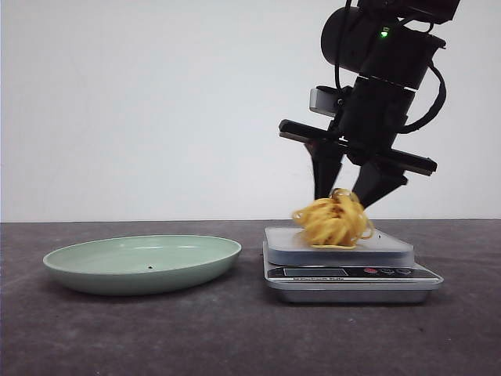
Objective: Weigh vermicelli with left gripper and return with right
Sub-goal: 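Lower the right gripper onto the vermicelli on the scale and close it, then lift the vermicelli with the right gripper and carry it over the plate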
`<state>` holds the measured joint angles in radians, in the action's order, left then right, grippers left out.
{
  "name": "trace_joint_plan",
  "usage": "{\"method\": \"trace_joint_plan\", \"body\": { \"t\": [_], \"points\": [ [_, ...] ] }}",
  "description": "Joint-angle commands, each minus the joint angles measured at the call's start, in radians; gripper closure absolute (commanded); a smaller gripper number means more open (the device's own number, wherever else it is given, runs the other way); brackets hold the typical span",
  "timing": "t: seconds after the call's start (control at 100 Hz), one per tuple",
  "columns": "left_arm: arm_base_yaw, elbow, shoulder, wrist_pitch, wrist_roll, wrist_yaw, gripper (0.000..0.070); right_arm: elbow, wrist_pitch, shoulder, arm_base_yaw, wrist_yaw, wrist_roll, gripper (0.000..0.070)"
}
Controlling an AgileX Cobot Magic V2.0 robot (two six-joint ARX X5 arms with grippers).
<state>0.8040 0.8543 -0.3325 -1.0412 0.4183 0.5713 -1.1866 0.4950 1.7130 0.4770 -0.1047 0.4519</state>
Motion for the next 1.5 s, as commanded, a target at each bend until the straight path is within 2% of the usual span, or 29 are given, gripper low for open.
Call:
{"method": "trace_joint_plan", "body": {
  "t": [0.0,0.11,0.32,0.48,0.62,0.74,0.86,1.04,1.49],
  "points": [
    [0.010,0.012,-0.002,0.009,-0.014,0.006,0.0428,-0.019,-0.006,0.018,0.006,0.002,0.020,0.0700],
    [0.010,0.012,-0.002,0.009,-0.015,0.006,0.0428,-0.019,-0.018,0.018,0.006,0.001,0.050,0.0700],
    [0.010,0.012,-0.002,0.008,-0.017,0.006,0.0428,-0.020,-0.024,-0.024,0.009,0.000,0.040,0.0700],
    [0.010,0.012,-0.002,0.009,-0.017,0.006,0.0428,-0.021,-0.032,-0.127,0.022,-0.040,0.000,0.0700],
    [0.010,0.012,-0.002,0.009,-0.016,0.006,0.0428,-0.045,-0.050,-0.202,0.049,-0.109,0.001,0.0700],
    [0.010,0.012,-0.002,0.010,-0.016,0.006,0.0428,-0.100,-0.054,-0.216,0.101,-0.130,0.001,0.0700],
    [0.010,0.012,-0.002,0.010,-0.016,0.006,0.0429,-0.157,-0.099,-0.213,0.163,-0.118,0.007,0.0700],
    [0.010,0.012,-0.002,0.015,-0.015,0.006,0.0428,-0.201,-0.198,-0.177,0.235,-0.022,0.040,0.0700],
    [0.010,0.012,-0.002,0.016,-0.013,0.006,0.0428,-0.203,-0.259,0.070,0.272,-0.043,0.108,0.0700]
  ]
}}
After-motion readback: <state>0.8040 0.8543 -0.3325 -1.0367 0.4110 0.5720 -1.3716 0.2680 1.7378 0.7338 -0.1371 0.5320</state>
